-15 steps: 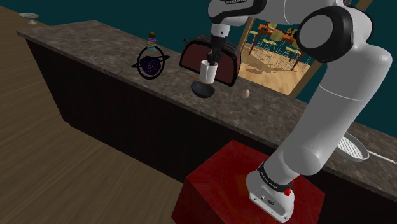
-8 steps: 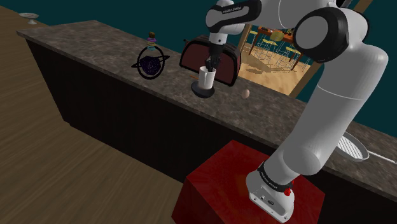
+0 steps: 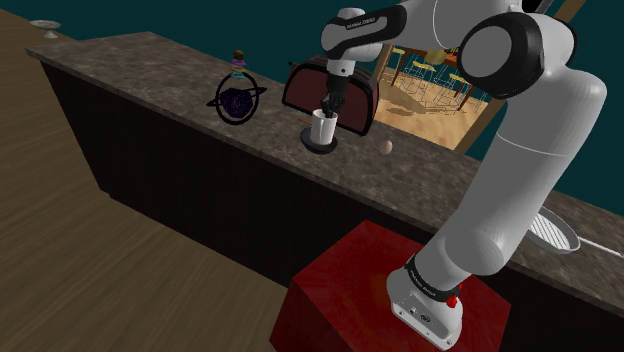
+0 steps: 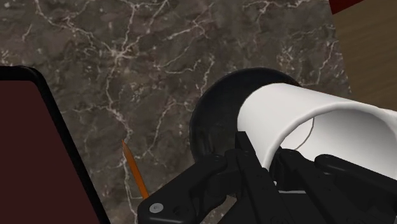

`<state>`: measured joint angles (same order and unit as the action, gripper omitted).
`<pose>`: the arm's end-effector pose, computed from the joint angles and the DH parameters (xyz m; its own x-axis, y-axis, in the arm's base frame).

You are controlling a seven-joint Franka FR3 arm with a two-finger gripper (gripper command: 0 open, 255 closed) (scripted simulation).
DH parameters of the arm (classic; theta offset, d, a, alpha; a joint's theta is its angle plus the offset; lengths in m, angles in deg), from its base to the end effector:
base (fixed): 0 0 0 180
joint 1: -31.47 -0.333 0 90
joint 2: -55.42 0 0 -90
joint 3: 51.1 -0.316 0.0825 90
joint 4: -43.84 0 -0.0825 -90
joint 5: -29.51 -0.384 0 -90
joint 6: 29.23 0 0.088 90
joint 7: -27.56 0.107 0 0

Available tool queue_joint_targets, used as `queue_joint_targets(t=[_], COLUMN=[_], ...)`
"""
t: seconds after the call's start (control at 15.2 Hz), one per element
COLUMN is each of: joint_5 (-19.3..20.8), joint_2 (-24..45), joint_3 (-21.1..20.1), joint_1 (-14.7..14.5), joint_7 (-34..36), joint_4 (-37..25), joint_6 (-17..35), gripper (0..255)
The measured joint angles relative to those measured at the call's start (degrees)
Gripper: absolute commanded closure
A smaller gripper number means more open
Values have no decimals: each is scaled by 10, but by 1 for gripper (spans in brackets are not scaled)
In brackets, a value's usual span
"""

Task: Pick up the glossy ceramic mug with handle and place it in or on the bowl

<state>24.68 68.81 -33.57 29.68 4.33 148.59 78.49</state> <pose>0.5793 -0.1471 0.3977 0.9826 0.1042 -0.1536 0.0941 -0.9930 -0.0713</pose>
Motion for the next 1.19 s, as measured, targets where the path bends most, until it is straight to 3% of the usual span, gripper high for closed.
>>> queue_joint_targets(t=[0.07, 0.13, 0.53, 0.86, 1.19], joint_5=[0, 0, 0, 2, 3], joint_2=[0, 0, 0, -1, -3], joint_3=[0, 0, 0, 2, 2], joint_1=[0, 0, 0, 3, 2], joint_7=[0, 0, 0, 1, 2], joint_4=[0, 0, 0, -62, -69], joint_6=[0, 0, 0, -62, -71], gripper=[255, 0, 0, 0, 0])
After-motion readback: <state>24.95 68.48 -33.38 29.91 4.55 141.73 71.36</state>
